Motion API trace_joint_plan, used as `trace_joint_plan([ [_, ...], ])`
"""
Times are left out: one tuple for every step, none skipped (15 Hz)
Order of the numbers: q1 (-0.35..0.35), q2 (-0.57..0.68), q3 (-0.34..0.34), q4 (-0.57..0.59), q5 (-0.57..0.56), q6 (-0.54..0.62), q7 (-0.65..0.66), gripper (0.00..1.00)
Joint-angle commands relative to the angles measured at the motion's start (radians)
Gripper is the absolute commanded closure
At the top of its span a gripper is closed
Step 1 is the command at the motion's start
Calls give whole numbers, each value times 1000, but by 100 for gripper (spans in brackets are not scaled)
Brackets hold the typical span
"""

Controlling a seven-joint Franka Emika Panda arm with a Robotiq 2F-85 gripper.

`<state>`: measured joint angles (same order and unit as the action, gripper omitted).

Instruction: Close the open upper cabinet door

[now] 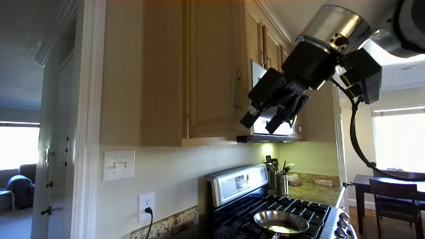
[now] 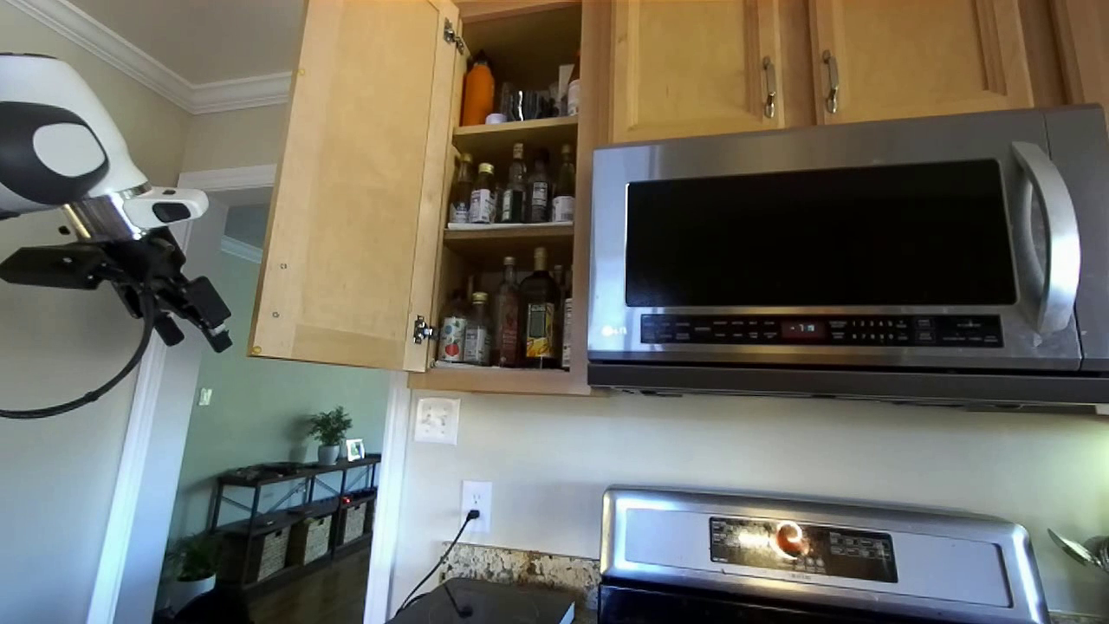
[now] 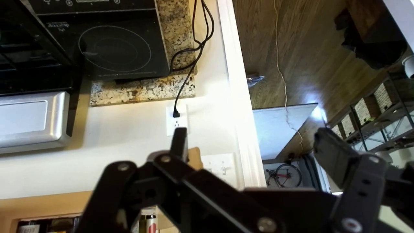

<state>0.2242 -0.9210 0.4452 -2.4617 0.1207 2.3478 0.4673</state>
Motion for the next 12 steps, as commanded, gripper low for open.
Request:
trace_joint_plan([
  [-51, -56, 21, -8, -47, -9, 0, 0],
  [-65, -58, 20, -4, -57, -13, 3, 0],
  [-84, -60, 16, 2, -66, -21, 8, 0],
  [-99, -61, 12, 3, -72, -22, 9, 0],
  [-116, -59, 7, 6, -75, -27, 11, 0],
  [-133, -57, 5, 8, -79, -28, 13, 0],
  [-150, -54, 3, 8, -83, -20, 10, 0],
  [-162, -49, 1, 9, -83, -16, 7, 0],
  [-175, -39, 1, 7, -83, 6, 5, 0],
  [-182, -34, -2, 6, -83, 19, 0, 0],
  [-189, -24, -2, 7, -80, 33, -3, 0],
  [-197, -20, 0, 8, -80, 37, -1, 0],
])
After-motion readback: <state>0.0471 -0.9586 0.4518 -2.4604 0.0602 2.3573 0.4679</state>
